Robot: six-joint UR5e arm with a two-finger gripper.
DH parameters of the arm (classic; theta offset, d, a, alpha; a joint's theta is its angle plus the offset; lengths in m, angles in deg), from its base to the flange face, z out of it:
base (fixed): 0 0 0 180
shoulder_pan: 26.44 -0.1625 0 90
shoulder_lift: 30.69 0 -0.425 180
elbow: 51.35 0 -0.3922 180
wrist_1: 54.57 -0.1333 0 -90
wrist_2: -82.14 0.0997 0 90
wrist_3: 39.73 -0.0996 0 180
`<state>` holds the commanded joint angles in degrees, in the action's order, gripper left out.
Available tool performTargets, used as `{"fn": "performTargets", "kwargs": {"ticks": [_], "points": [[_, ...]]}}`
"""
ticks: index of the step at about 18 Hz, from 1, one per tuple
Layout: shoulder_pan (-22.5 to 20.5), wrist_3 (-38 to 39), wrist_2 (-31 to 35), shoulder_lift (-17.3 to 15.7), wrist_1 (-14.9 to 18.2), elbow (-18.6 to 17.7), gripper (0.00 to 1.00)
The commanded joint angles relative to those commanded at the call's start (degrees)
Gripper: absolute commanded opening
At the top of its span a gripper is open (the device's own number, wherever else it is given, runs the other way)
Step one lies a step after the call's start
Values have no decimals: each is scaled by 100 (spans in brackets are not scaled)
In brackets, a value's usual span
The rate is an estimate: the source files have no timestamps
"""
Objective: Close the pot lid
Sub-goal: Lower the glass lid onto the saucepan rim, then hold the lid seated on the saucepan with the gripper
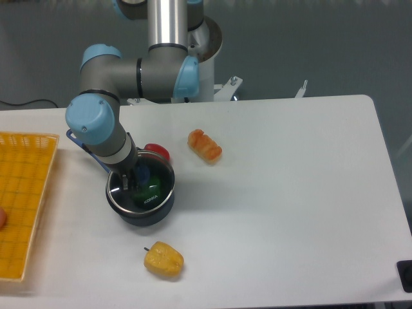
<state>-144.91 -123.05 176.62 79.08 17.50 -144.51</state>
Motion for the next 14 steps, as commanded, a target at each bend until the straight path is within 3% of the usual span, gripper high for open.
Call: {"fn": "performTargets", "kwargs": {"ticks": [14], "points": [[35,70,17,70,-9,62,52]]}}
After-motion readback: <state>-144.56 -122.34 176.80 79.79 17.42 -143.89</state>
